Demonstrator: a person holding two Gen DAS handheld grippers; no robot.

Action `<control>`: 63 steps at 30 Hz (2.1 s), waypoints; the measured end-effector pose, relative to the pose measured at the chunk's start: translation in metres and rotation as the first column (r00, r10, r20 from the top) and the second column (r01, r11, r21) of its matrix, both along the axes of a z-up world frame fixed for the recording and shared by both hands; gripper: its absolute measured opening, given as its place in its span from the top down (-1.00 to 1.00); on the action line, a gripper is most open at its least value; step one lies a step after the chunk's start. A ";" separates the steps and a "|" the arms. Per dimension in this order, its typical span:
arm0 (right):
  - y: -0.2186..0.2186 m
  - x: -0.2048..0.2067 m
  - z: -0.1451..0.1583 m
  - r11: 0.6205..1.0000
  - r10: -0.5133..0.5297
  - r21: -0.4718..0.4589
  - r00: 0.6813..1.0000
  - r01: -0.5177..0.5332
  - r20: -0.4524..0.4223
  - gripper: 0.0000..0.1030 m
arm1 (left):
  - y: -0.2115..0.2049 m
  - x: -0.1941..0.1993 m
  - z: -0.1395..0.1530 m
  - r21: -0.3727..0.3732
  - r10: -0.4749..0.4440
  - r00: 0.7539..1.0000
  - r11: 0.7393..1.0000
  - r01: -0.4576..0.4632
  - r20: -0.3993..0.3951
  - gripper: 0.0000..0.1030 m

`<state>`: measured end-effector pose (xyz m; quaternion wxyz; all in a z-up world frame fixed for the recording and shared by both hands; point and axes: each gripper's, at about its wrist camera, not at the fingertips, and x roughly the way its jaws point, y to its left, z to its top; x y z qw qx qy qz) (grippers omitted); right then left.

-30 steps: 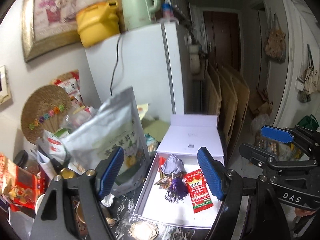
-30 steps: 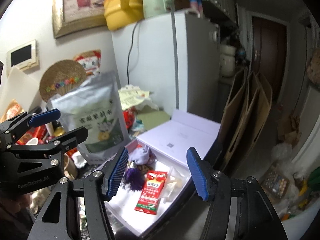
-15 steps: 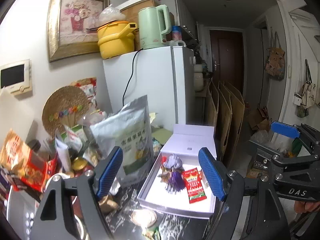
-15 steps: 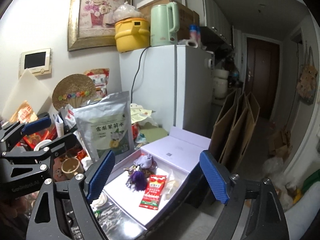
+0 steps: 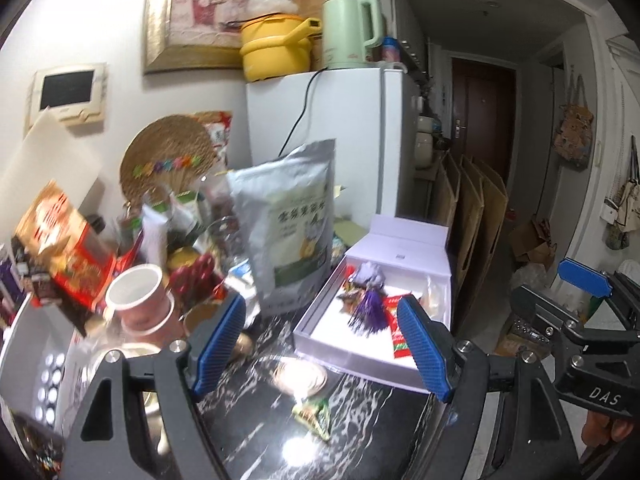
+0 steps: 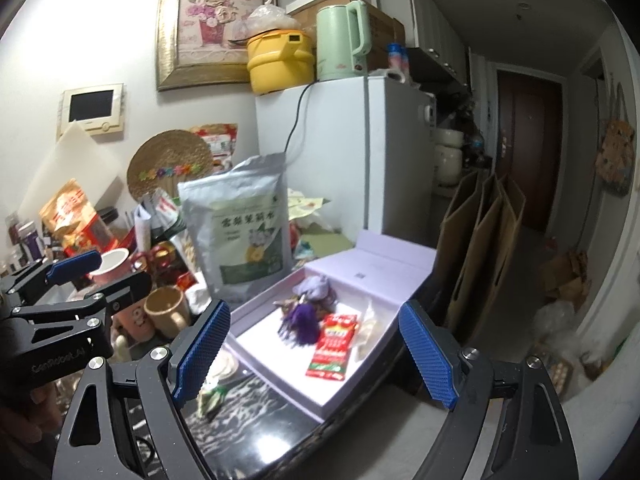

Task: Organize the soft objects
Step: 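Withdraw both tools from the box back toward the counter, then grasp the green snack packet with the right tool while the left grasps the clear bag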

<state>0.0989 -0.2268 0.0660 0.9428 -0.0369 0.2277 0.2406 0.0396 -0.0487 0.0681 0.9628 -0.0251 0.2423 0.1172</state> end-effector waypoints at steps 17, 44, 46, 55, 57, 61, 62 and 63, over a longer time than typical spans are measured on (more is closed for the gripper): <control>0.035 -0.004 -0.076 0.997 0.074 0.031 0.984 -0.069 -0.162 -0.75 | 0.038 -0.027 -0.060 0.027 0.145 0.986 0.989 -0.144 -0.082 -0.52; 0.118 0.024 -0.181 0.967 0.237 0.012 0.885 -0.253 -0.400 -0.55 | 0.093 -0.009 -0.130 -0.118 0.049 0.963 0.990 -0.083 -0.264 -0.51; 0.127 0.026 -0.186 0.962 0.252 0.009 0.876 -0.272 -0.412 -0.52 | 0.094 -0.008 -0.130 -0.118 0.047 0.963 0.990 -0.081 -0.265 -0.52; 0.153 0.034 -0.207 0.946 0.260 -0.054 0.848 -0.319 -0.463 0.48 | 0.097 0.001 -0.137 -0.136 0.033 0.956 0.988 -0.076 -0.292 -0.52; 0.148 0.035 -0.207 0.947 0.275 -0.019 0.840 -0.321 -0.468 0.55 | 0.096 0.003 -0.138 -0.149 0.020 0.956 0.987 -0.067 -0.291 -0.52; 0.130 0.036 -0.206 0.953 0.265 -0.006 0.840 -0.304 -0.474 0.56 | 0.091 0.012 -0.143 -0.183 -0.016 0.956 0.982 -0.040 -0.294 -0.52; 0.124 0.036 -0.205 0.956 0.257 -0.005 0.841 -0.295 -0.477 0.56 | 0.090 0.015 -0.145 -0.190 -0.026 0.955 0.981 -0.032 -0.295 -0.51; 0.119 0.036 -0.205 0.958 0.249 -0.004 0.842 -0.285 -0.479 0.56 | 0.088 0.019 -0.147 -0.197 -0.036 0.954 0.980 -0.024 -0.297 -0.51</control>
